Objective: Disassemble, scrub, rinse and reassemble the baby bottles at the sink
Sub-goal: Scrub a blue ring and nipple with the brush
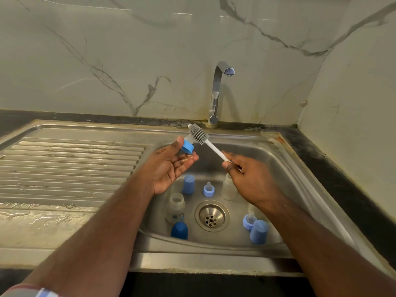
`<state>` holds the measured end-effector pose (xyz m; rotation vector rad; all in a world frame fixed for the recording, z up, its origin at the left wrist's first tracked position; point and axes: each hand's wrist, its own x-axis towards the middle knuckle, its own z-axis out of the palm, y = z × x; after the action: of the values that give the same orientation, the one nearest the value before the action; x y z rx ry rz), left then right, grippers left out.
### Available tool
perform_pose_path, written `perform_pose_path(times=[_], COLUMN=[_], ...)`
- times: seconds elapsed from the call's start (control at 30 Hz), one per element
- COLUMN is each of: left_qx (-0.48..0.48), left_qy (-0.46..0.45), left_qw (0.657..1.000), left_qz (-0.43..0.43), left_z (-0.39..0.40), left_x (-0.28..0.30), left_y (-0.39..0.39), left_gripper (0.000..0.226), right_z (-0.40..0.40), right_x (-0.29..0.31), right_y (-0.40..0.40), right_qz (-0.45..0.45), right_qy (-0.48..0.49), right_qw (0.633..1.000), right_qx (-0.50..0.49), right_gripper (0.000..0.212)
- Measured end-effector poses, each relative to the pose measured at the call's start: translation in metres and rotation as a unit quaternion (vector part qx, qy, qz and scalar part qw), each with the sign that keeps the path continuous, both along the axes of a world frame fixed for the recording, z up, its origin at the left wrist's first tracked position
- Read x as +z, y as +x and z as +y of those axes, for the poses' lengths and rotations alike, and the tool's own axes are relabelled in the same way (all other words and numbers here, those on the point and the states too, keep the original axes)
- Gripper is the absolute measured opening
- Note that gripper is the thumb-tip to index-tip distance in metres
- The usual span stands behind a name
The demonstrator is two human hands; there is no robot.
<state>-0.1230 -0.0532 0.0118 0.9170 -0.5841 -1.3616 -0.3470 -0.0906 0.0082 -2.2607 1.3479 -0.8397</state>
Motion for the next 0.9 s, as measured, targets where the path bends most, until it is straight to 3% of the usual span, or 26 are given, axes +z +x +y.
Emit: perform_pose_path(times=[0.27, 0.4, 0.57, 0.9], left_qx=[-0.013, -0.015, -0.03, -0.003], left_qy=[0.018, 0.019, 0.004, -0.028], left_qw=[1.0, 1.0, 0.999, 0.999], left_qz=[-0.01, -0.008, 0.011, 0.02], left_z=[0.002, 0.0, 0.0, -0.007], left_x=[0.001, 0.0, -0.001, -0.007], left_y=[0.0, 0.0, 0.002, 0.007], left_gripper=[0.049, 0.047, 0.042, 0.027], right_z=[-0.005, 0.002, -0.008, 0.004], right_x=[0.0, 0.0, -0.002, -0.004], right_y=[-0.006, -0.001, -0.008, -0.001], right_qz=[-0.009, -0.005, -0.015, -0.006], right_qy=[0.012, 0.019, 0.032, 0.044], right_qw=[1.0, 0.999, 0.999, 0.998], right_qx=[-0.014, 0.025, -0.013, 0.044], right_gripper=[0.04, 0.04, 0.041, 0.037])
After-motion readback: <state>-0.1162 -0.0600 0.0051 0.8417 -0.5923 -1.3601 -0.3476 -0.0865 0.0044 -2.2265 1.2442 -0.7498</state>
